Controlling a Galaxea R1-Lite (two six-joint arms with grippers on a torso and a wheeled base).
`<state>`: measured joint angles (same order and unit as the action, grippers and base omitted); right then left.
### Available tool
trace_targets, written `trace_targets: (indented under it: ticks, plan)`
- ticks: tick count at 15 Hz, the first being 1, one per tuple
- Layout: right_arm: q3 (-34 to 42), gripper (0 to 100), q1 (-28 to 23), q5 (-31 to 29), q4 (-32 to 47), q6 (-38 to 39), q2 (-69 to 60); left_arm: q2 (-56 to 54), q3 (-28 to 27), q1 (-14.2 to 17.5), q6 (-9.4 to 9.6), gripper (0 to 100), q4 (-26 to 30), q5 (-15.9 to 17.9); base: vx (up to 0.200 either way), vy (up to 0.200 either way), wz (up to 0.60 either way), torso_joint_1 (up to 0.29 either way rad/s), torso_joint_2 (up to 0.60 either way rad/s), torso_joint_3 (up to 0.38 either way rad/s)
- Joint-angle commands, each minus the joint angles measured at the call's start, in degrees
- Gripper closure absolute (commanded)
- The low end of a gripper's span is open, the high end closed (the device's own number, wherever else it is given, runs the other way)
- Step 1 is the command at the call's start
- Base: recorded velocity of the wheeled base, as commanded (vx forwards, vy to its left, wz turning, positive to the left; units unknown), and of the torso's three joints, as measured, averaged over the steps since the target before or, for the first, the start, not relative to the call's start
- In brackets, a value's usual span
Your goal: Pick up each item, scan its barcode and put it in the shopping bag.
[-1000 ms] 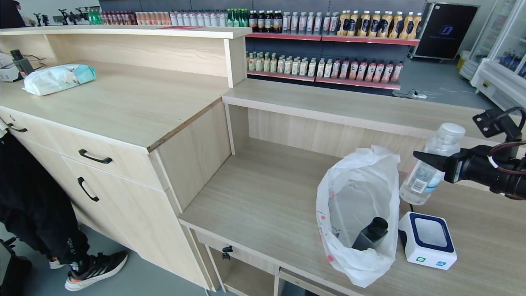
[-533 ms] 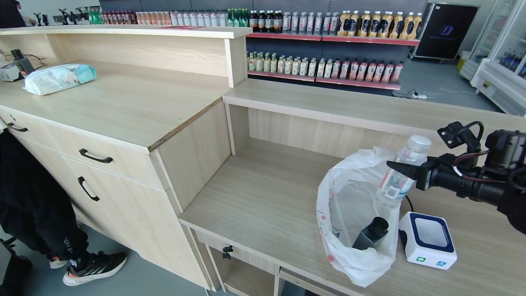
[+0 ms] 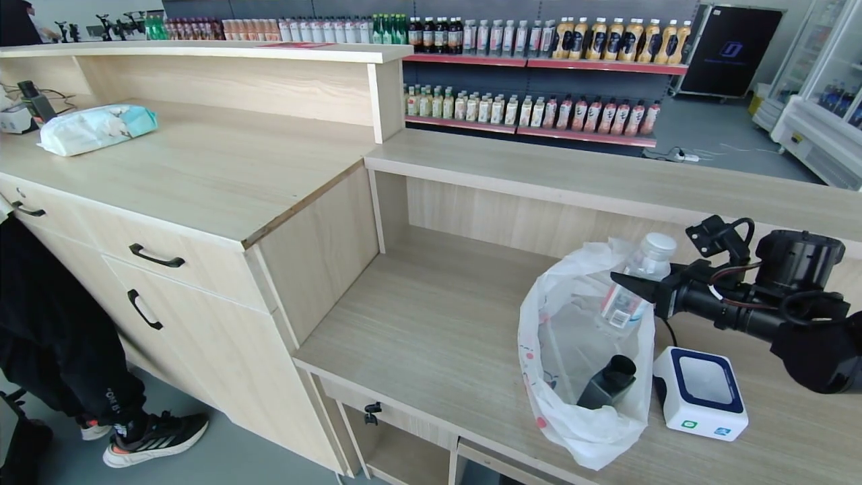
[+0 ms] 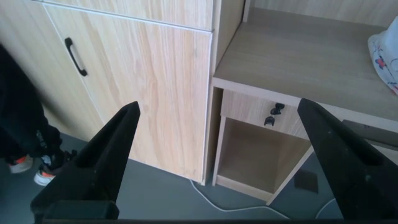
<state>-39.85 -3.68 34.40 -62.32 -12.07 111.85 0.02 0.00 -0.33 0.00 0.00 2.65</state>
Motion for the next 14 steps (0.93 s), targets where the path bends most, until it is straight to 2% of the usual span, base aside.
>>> trace_targets:
  ticks: [1, 6, 14]
  plan:
    - [0.04, 100, -0.01, 0.14, -1.31, -1.03, 3.29, 0.06, 0.0, -0.02, 0.0, 0, 0.0, -0.01, 0.0, 0.0, 0.0, 0.0, 0.0, 0.0]
    - [0.12, 100, -0.1, 1.55, -5.36, -2.87, 6.36, 0.06, 0.0, -0.02, -0.09, 0, 0.0, 0.08, 0.0, 0.0, 0.0, 0.0, 0.0, 0.0]
    - [0.48, 100, -0.19, 2.51, -4.74, -4.63, 6.89, 0.06, 0.0, -0.02, 0.0, 0, 0.0, -0.01, 0.0, 0.0, 0.0, 0.0, 0.0, 0.0]
